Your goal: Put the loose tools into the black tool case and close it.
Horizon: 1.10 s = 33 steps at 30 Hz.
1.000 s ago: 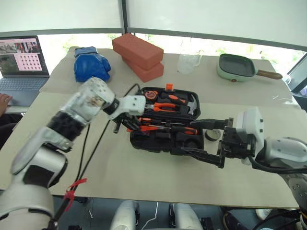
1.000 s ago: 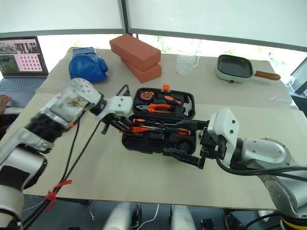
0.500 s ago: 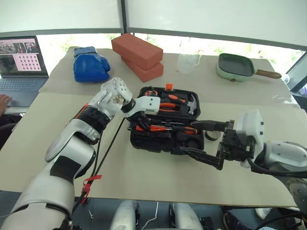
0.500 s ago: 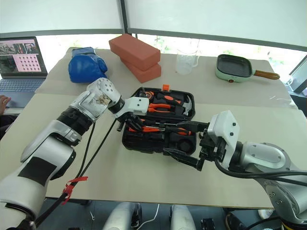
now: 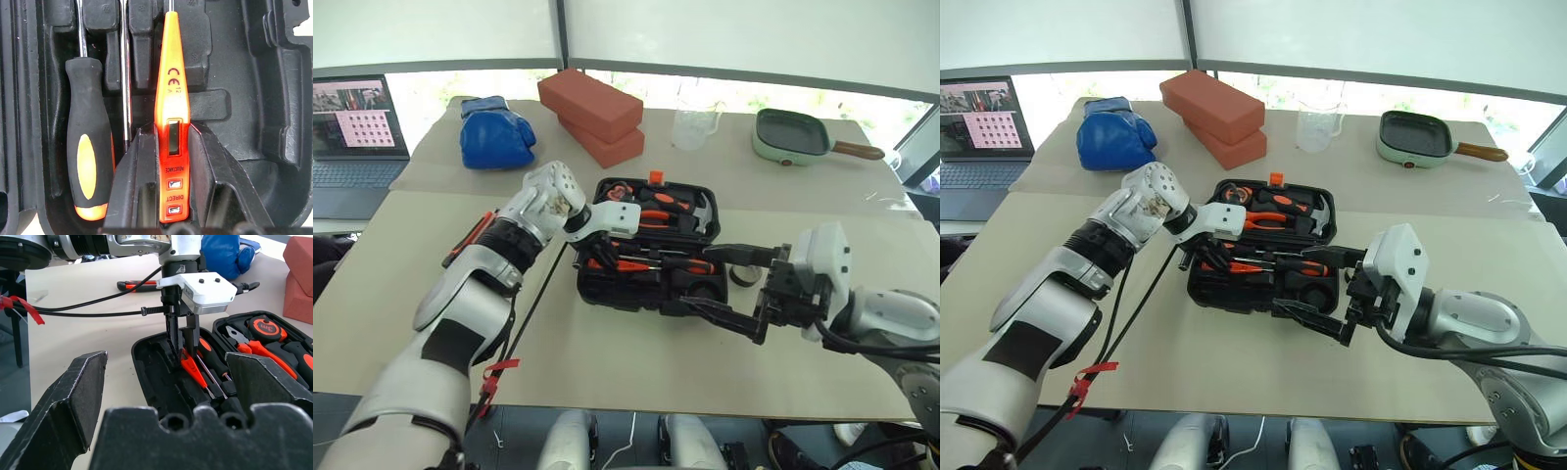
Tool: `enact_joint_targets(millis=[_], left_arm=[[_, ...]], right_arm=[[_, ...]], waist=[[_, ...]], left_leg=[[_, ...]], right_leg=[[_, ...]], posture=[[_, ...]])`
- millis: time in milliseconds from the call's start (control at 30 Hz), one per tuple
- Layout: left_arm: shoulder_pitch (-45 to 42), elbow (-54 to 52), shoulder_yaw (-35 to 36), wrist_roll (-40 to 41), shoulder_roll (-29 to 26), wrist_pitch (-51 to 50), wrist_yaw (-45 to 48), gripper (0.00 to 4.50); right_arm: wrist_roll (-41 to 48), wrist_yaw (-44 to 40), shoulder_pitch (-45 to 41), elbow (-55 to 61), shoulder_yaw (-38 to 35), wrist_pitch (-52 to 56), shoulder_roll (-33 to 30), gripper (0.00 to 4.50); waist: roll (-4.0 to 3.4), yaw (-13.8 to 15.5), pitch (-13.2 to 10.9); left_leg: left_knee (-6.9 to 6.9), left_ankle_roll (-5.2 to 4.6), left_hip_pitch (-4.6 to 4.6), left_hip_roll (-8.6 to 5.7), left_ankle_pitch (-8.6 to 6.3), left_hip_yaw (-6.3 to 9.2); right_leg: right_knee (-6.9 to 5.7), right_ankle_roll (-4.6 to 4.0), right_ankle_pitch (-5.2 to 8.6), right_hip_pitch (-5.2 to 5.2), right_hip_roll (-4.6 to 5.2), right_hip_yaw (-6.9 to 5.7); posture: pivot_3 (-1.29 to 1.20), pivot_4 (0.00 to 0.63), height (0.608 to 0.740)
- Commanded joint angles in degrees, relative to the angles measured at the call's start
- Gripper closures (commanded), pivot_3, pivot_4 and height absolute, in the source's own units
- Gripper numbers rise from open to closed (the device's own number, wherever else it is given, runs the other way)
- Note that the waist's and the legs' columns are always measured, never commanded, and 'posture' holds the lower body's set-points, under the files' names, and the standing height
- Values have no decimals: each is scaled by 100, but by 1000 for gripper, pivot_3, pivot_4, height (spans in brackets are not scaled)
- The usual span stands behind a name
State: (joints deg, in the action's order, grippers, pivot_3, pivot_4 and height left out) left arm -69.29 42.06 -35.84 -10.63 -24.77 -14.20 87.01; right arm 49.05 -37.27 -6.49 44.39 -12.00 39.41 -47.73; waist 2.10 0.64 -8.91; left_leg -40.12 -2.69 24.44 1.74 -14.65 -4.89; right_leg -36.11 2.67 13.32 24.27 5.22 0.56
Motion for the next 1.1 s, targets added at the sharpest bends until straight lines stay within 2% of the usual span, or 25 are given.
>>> enact_joint_targets(millis=[33, 67, 300, 467, 600, 700, 867, 1000, 1100], left_arm=[[47, 54, 63, -140, -33, 42, 65, 3095], [44, 49, 93, -132, -34, 42, 79, 2889], [-105, -314, 514, 222, -146, -411, 425, 411], [-127, -1364, 587, 1339, -902, -1193, 549, 411], [294, -1854, 840, 1704, -1332, -1158, 548, 411], [681, -1928, 1154, 1728, -1286, -1028, 318, 1122], [1426, -1703, 1743, 1866, -700, -354, -597, 2973], [1658, -1572, 1977, 1864, -390, -32, -971, 4380], [1703, -1511, 2044, 1863, -298, 41, -1084, 4463]], right_arm=[[8, 11, -99, 62, -74, -123, 30, 0], [-5, 8, -98, 52, -65, -132, 39, 0], [-15, -26, -81, 55, -23, -125, 88, 0], [-47, -76, -36, 16, -22, -127, 99, 0], [-71, -96, -14, 2, -39, -125, 83, 0], [-109, -133, 1, -12, -58, -129, 60, 0], [-189, -188, 3, -63, -75, -117, 27, 0], [-191, -195, 2, -68, -87, -95, 24, 0], [-187, -193, 14, -67, -93, -80, 19, 0]], waist=[[0, -2, 0], [0, -5, 0], [0, 13, 0], [0, -5, -1], [-3, -11, 1], [-6, 8, 3], [-5, 56, 2], [-5, 31, 2], [-5, 15, 2]], left_leg=[[0, 0, 0, 0, 0, 0], [0, 0, 0, 1, 0, 0], [-10, 0, 2, 0, 0, 0], [-13, -2, 19, 10, -1, 4], [-13, -2, 15, 11, -1, 4], [-14, -2, -2, 9, -1, 0], [-23, -2, 3, 7, -1, 3], [-28, -4, 9, 4, -2, 3], [-28, -4, 10, 0, -2, 3]], right_leg=[[0, 0, 0, 0, -1, 0], [-1, 0, 0, 0, -1, 0], [-6, 0, -1, 0, 1, 0], [-4, 3, -2, 11, 0, -1], [-7, 3, -2, 11, -1, 3], [-6, 4, -2, -5, 3, 4], [-5, 9, -5, -7, 5, 0], [-6, 11, -8, -3, 3, 2], [-6, 10, -8, -2, 0, 2]], posture=[[0, 150, 738], [0, 150, 738], [0, 150, 738], [0, 150, 738], [0, 150, 738], [0, 150, 738], [0, 150, 738], [0, 150, 738], [0, 150, 738]])
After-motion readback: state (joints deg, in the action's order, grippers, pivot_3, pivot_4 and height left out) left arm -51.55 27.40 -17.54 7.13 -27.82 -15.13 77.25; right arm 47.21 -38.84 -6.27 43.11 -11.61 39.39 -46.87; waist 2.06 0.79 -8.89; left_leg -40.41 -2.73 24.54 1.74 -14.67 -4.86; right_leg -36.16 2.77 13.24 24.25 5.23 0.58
